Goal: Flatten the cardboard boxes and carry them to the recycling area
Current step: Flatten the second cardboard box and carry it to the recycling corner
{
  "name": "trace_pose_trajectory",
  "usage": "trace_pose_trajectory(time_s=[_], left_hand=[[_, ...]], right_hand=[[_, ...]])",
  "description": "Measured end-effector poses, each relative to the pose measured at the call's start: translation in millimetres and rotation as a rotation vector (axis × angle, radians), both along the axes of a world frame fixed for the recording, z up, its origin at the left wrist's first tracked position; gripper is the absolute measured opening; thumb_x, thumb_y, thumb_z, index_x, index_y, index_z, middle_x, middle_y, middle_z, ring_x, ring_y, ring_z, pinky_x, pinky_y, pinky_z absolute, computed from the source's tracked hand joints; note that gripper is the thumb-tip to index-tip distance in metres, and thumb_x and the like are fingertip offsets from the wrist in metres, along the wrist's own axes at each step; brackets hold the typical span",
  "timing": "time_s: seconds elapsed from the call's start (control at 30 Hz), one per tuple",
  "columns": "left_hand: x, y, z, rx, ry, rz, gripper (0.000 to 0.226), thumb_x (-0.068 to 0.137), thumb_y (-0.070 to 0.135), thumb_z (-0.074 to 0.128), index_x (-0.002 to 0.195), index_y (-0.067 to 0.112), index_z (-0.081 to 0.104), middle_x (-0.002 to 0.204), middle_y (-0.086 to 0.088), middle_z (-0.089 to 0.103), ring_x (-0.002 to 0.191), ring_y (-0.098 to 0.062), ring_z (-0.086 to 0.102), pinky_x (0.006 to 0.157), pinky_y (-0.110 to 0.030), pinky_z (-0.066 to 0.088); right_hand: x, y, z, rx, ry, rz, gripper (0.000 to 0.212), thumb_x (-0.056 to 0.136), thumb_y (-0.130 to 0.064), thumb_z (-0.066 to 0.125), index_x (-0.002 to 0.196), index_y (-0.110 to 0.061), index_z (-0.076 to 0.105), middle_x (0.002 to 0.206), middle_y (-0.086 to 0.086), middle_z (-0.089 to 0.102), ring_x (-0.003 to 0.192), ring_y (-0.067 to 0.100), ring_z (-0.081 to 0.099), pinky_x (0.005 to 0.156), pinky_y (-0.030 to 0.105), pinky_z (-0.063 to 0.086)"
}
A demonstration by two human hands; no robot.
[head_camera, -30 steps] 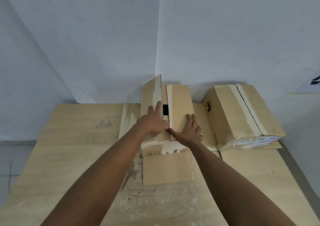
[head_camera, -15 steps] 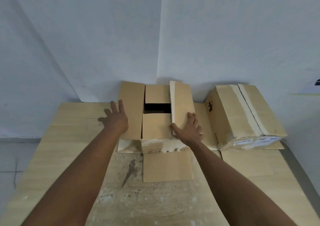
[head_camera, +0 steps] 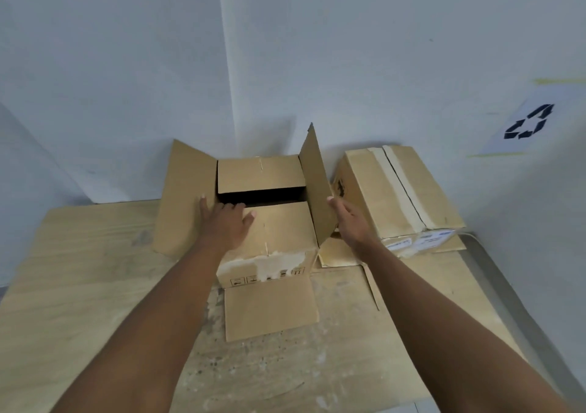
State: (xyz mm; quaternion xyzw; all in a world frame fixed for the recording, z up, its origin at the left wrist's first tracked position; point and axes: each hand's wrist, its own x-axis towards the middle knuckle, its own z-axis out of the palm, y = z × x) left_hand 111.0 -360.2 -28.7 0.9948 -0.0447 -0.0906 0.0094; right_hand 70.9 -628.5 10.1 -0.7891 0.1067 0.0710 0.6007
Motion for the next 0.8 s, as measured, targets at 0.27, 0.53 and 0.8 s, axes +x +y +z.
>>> trace_pose_trajectory(time_s=[0.27,0.53,0.8], left_hand=[[14,11,71,-0.437,0.09,-0.009,0.043,0.103,0.037,0.044,0.079,0.015,0.072,0.063,-0.008,0.054,0.068,-0.019,0.06,0.059,-0.028,0.037],[-20,-16,60,-0.217,0.89,-0.137,0.087,0.081,0.057,0.071,0.154,0.036,0.029,0.155,0.002,0.039,0.139,-0.024,0.041,0.113,-0.047,0.038],[-44,-27,-4,-0.303,0.622,-0.203,0.07,0.077,0.035,0.082,0.139,0.021,0.053,0.136,-0.002,0.059,0.12,-0.023,0.057,0.102,-0.038,0.047]], right_hand=[[32,-39,9,-0.734,-0.02,0.117,0.071,0.088,-0.009,0.054,0.153,-0.021,0.028,0.149,0.01,0.043,0.125,0.033,0.05,0.098,0.044,0.047],[37,-1,-25,-1.216,0.076,0.332,0.072,0.101,-0.031,0.044,0.159,-0.018,0.004,0.162,0.015,-0.03,0.15,0.037,-0.025,0.121,0.059,-0.002],[49,20,-46,-1.28,-0.007,0.498,0.073,0.1,-0.039,0.046,0.16,-0.024,0.007,0.165,0.011,-0.021,0.15,0.036,-0.025,0.117,0.066,-0.013]])
